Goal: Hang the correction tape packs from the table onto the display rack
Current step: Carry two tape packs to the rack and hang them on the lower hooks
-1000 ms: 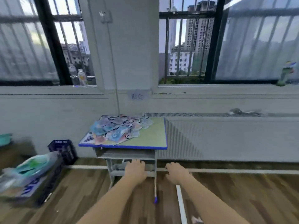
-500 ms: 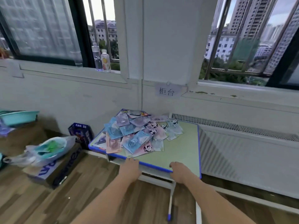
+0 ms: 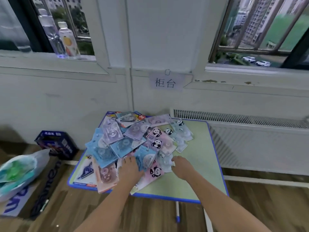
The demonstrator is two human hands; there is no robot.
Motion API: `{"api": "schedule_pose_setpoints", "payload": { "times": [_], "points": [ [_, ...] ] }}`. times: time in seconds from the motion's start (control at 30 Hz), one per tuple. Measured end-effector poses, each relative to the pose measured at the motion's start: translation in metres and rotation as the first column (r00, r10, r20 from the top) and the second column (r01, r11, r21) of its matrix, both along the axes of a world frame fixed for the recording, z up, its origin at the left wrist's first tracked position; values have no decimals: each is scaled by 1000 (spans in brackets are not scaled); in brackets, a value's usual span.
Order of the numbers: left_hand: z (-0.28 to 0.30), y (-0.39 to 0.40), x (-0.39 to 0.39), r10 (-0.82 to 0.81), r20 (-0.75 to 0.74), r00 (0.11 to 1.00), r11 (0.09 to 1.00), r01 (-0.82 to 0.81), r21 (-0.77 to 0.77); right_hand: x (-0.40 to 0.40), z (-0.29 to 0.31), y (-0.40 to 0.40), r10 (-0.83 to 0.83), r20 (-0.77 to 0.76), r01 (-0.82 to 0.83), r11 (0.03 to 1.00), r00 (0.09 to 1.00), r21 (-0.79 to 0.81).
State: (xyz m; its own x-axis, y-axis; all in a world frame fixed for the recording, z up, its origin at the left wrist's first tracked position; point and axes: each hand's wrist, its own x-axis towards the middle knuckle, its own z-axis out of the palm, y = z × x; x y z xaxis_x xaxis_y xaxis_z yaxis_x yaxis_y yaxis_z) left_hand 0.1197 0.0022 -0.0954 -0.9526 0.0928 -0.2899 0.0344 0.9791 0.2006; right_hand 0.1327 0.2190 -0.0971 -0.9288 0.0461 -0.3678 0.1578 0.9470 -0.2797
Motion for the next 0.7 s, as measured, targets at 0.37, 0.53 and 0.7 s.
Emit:
{"api": "schedule_pose_setpoints", "payload": {
  "times": [0.37, 0.53, 0.7],
  "points": [
    [-29, 4, -17, 226, 54, 973, 966, -231, 114, -53, -9, 32, -128, 27, 129, 991, 991, -26],
    [-20, 12, -22, 269, 98, 958, 919, -286, 272, -94, -10, 59, -184, -1, 183, 980, 983, -79],
    [4, 34, -35, 329, 83, 941, 867, -335, 369, -141, -11, 87, -274, -70, 264, 956, 959, -127]
  ]
}}
